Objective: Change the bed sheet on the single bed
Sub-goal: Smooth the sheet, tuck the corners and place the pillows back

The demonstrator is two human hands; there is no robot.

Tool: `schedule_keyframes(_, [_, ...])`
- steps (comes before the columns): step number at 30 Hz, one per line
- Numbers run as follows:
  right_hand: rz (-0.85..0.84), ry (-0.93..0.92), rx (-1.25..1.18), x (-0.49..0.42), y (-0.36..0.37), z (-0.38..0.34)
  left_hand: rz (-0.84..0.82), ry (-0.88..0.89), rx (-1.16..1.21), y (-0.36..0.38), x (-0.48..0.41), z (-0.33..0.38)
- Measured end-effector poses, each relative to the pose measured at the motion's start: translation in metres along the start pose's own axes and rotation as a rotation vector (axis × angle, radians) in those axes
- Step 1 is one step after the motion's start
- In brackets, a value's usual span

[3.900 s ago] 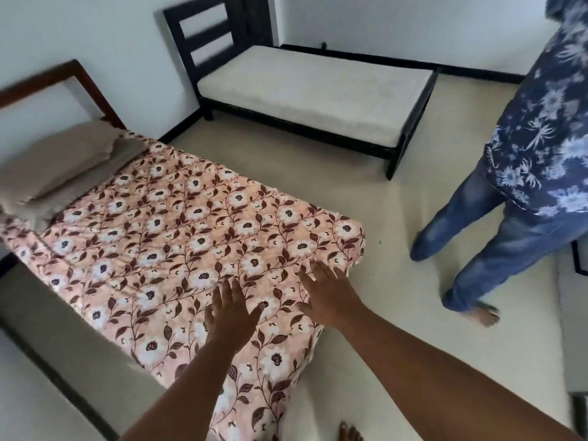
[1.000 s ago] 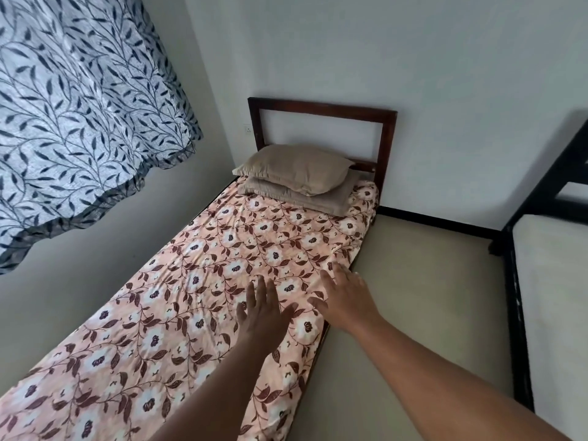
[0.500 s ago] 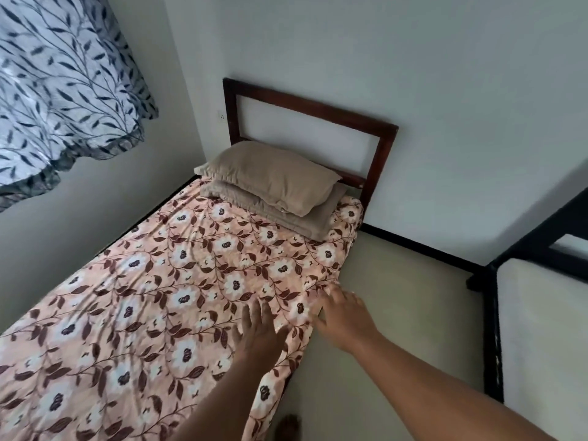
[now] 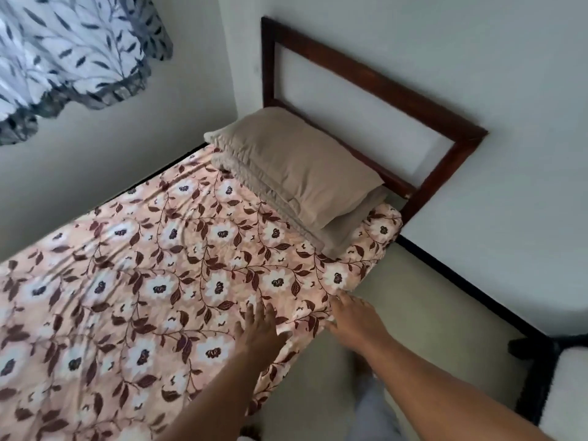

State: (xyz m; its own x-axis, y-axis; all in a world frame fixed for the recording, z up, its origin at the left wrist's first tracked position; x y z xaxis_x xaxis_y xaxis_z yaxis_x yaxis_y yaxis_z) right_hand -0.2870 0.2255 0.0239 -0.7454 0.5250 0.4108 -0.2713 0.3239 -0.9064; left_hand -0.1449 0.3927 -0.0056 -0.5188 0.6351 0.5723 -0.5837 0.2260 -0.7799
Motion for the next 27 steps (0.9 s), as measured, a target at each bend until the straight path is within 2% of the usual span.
schedule_keyframes(8, [-0.127,-0.468,0.155,-0.128,0.038,0.079,-0.043,-0.3,0.15,0.06,-0.072,0.061])
schedule_keyframes(11, [-0.149,-0.542,0.194,-0.17,0.069,0.096,-0.068,-0.349,0.134,0.093,-0.099,0.07])
schedule_keyframes(14, [-0.18,-0.619,0.237,-0.2,0.107,0.102,-0.004,-0.386,0.141,0.123,-0.132,0.071])
schedule_keyframes(18, [-0.202,-0.671,0.256,-0.227,0.152,0.111,0.085,-0.405,0.159,0.161,-0.17,0.068])
schedule_keyframes(24, [-0.182,-0.669,0.204,-0.243,0.172,0.119,0.215,-0.425,0.164,0.19,-0.186,0.054])
schedule_keyframes(27, [-0.233,-0.598,0.129,-0.253,0.178,0.121,0.258,-0.381,0.143,0.194,-0.191,0.046])
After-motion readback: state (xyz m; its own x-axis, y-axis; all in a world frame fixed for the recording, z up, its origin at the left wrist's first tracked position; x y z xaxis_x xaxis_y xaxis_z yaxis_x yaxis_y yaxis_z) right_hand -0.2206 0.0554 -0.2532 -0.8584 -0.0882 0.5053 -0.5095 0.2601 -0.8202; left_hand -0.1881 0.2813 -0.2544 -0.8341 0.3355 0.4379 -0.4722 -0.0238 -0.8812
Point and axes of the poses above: each hand's wrist, its own x-axis away from the middle knuckle, its own y-axis out of the palm, z = x × y, the point moved 2 cm from there along -x, towards the middle knuckle, and after that the axes turned 6 degrees about z, right-handed, at the moved point
